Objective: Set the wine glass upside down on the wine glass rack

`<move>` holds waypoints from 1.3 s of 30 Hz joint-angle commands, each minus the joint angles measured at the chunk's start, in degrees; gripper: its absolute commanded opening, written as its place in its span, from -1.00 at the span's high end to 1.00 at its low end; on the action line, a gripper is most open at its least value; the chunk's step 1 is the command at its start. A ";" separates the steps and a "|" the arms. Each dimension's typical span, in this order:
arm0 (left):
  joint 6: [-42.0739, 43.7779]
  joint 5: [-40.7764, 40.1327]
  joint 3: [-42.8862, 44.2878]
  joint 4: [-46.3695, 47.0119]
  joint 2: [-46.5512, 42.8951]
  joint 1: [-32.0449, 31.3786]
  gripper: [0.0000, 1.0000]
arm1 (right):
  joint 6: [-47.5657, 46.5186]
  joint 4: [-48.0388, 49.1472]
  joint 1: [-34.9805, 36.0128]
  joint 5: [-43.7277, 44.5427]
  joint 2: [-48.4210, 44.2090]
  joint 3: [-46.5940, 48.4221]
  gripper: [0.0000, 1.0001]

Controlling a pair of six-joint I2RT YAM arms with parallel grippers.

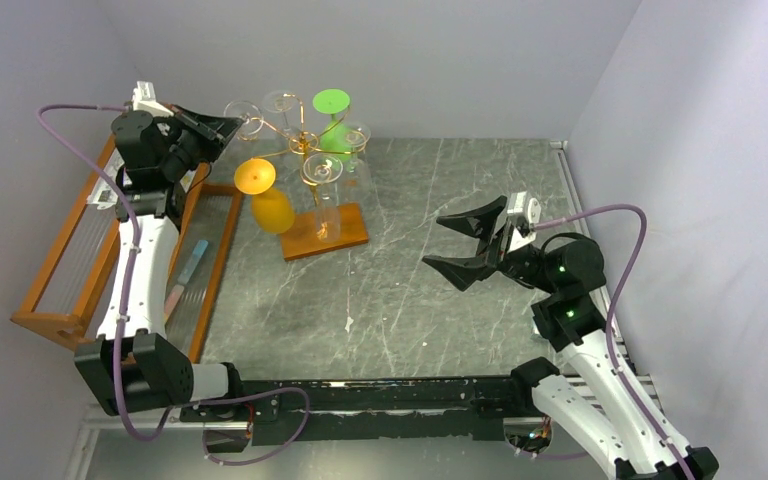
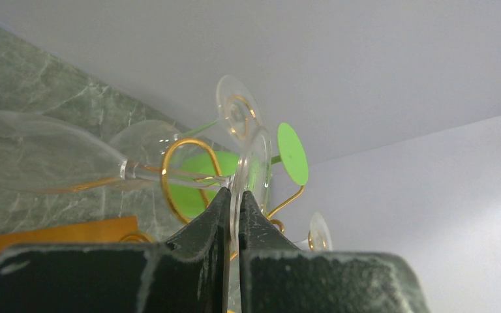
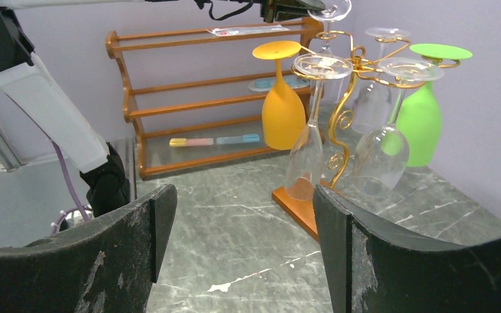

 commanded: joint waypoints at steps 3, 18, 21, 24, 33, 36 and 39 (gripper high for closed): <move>0.07 4.40 -4.27 3.58 -2.99 3.46 0.90 | 1.47 1.45 0.24 0.04 0.37 0.54 -0.61; 10.71 1.80 -2.77 -6.91 -1.45 4.35 0.71 | 5.03 4.58 0.26 0.78 2.16 0.43 -0.61; 11.11 2.11 -2.27 -7.81 -0.96 4.35 0.61 | 4.71 3.85 0.25 1.01 1.83 0.53 -0.61; 12.05 1.31 -1.26 -9.39 -0.80 4.37 0.50 | 4.29 3.56 0.24 1.59 1.11 0.32 -0.60; 18.94 -2.43 1.43 -15.72 -0.69 4.35 0.26 | 3.93 3.89 0.25 1.37 0.92 0.31 -0.60; 22.01 -2.77 3.45 -18.03 -1.84 4.32 0.10 | 2.99 1.98 0.26 2.90 0.36 0.86 -0.60; 26.16 -4.74 7.81 -21.63 -3.18 4.40 -0.19 | 3.43 -2.79 0.25 16.37 -1.81 3.14 -0.58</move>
